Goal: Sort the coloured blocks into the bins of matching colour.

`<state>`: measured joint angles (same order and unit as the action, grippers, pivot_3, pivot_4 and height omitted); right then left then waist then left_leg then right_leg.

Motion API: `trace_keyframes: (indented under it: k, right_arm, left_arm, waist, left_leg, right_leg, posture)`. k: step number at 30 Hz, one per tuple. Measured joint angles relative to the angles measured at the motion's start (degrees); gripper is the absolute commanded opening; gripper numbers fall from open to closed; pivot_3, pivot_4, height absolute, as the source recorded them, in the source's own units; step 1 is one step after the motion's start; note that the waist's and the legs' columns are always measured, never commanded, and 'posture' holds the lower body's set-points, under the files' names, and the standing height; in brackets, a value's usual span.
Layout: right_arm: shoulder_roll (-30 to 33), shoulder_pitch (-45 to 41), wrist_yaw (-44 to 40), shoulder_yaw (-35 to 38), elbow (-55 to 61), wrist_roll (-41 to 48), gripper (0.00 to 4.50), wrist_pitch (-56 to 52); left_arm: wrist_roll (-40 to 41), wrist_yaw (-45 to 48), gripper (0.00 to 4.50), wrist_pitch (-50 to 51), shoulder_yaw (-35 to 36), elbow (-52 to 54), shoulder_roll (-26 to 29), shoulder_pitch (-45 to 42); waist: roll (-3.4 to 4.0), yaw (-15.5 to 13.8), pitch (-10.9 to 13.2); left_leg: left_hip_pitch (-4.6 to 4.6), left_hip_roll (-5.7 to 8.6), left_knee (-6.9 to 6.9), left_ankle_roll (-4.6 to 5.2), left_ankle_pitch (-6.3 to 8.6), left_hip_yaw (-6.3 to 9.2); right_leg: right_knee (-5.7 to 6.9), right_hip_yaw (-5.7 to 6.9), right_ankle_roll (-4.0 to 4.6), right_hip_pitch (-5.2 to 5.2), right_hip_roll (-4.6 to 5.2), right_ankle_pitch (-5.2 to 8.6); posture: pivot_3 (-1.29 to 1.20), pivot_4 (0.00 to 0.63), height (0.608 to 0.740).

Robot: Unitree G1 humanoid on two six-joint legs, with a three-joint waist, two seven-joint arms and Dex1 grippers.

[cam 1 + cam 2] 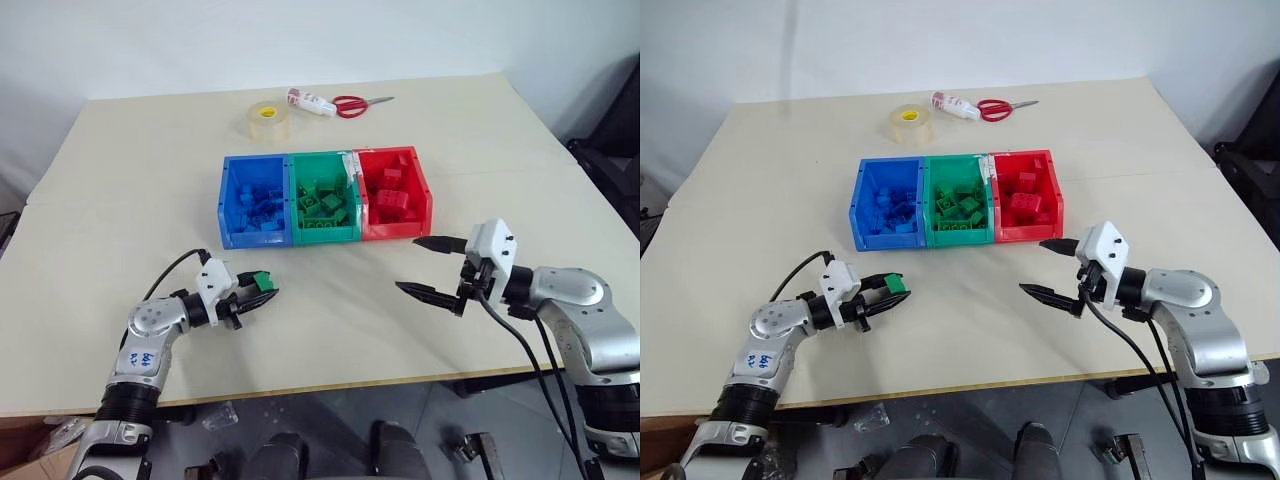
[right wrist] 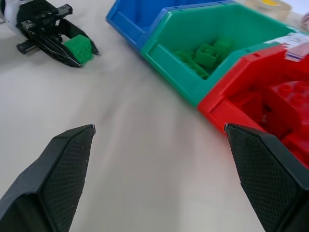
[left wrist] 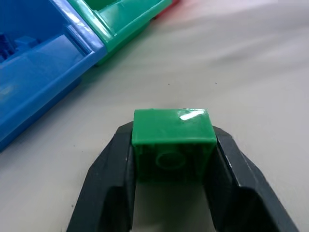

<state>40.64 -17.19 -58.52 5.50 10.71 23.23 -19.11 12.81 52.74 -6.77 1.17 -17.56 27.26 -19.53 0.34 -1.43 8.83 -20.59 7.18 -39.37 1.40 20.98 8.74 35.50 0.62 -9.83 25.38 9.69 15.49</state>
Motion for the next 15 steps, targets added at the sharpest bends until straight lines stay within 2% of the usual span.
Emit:
trace_keyframes:
  k: [8, 11, 14, 15]
  right_arm:
    - [0.3, 2.7, 2.4, 2.2, 2.8, 0.5, 4.5, -0.4]
    - [0.3, 3.4, 3.4, 2.5, 3.5, 0.8, 4.5, -0.9]
    - [0.1, 4.4, 4.3, 2.7, 4.1, 0.9, 4.5, -1.0]
    - [0.1, 4.5, 4.6, 2.7, 4.4, 0.9, 4.5, -1.0]
  left_arm:
    - [2.6, -1.5, 1.47, 7.9, -1.0, 1.8, -6.1, -14.7]
    - [2.5, -3.1, 1.47, 8.0, -1.1, -1.8, -8.0, -20.3]
    - [1.4, -5.8, 1.47, 6.8, -0.9, -9.9, -10.1, -26.7]
    - [1.3, -6.4, 2.19, 5.5, -0.5, -13.0, -11.0, -29.2]
  waist:
    - [-0.03, 0.2, 0.0]
    - [-0.05, 0.3, 0.0]
    - [-0.1, 0.2, 0.1]
    - [-0.1, 0.2, 0.1]
  left_leg:
    - [-0.09, 0.01, -0.12, 0.0, 0.0, 0.01]
    - [-0.08, 0.0, -0.1, 0.0, 0.0, 0.0]
    - [-0.1, 0.03, -0.11, 0.0, 0.0, 0.0]
    - [-0.11, 0.03, -0.12, 0.0, 0.0, -0.01]
  right_leg:
    - [0.0, 0.03, -0.03, 0.01, 0.0, -0.02]
    - [-0.01, 0.04, -0.04, 0.01, -0.01, -0.02]
    - [-0.05, 0.05, -0.09, 0.02, -0.02, -0.04]
    - [-0.06, 0.04, -0.11, 0.02, -0.02, -0.06]
  posture:
    - [0.0, 0.15, 0.74]
    - [0.0, 0.15, 0.74]
    - [0.0, 0.15, 0.74]
    - [0.0, 0.15, 0.74]
